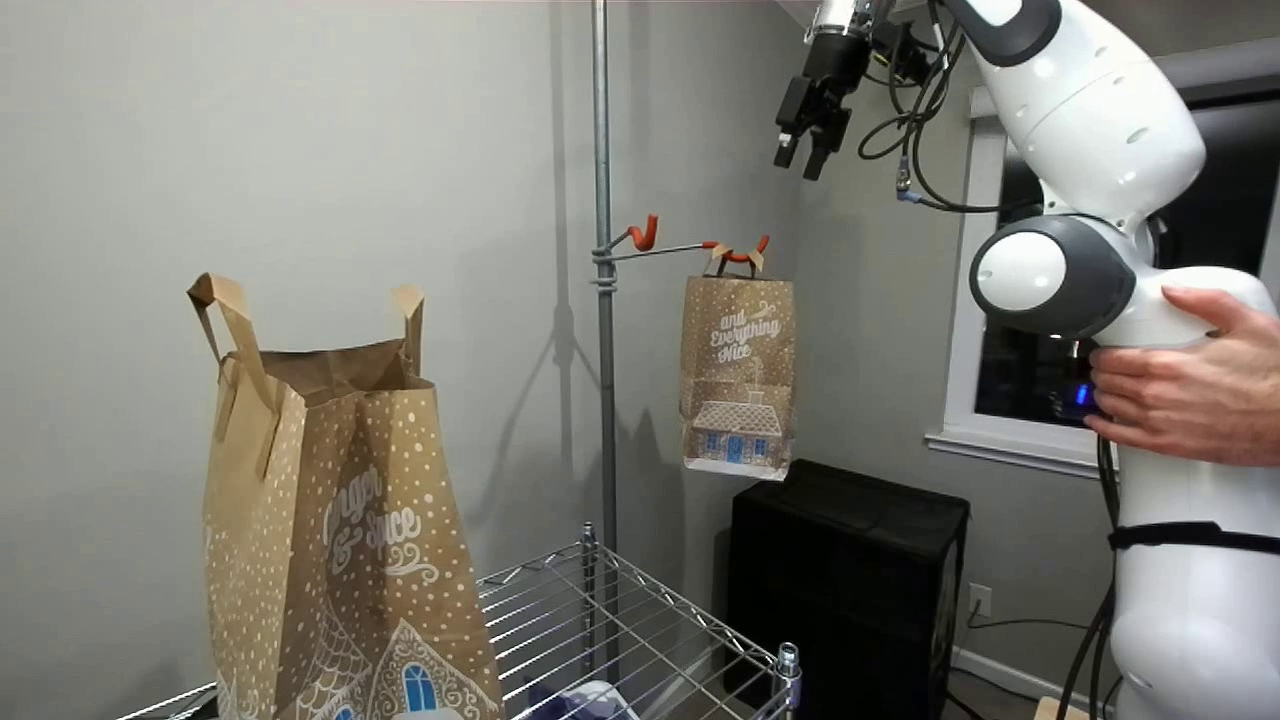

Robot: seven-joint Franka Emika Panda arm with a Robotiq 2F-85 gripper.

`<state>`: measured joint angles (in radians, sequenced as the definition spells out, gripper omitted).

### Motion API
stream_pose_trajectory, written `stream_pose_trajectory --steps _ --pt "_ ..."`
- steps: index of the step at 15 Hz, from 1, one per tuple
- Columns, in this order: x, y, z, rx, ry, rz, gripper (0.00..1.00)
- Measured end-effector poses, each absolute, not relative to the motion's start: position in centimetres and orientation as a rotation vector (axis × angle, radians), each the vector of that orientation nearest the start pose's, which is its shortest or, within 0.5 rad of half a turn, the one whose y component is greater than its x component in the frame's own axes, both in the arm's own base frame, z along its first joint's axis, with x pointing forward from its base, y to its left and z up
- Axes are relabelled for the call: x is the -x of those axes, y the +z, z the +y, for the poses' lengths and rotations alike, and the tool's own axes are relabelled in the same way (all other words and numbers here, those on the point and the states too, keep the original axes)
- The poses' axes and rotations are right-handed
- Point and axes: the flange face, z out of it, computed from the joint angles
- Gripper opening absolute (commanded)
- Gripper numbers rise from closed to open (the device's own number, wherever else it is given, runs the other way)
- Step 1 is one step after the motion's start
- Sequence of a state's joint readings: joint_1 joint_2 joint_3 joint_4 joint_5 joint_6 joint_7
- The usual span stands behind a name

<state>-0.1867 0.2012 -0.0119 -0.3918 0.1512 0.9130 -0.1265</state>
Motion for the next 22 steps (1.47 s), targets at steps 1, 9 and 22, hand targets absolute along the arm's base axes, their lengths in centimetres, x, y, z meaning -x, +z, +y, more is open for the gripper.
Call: stream_pose_trajectory --steps 1,9,22 --pt "-39.6 92.2 -5.5 3.049 -0.523 -0.070 1.00" --pt "-34.4 94.9 -4.6 3.043 -0.606 -0.077 1.00" --pt "-28.1 97.8 -3.3 3.004 -0.723 -0.163 1.00"
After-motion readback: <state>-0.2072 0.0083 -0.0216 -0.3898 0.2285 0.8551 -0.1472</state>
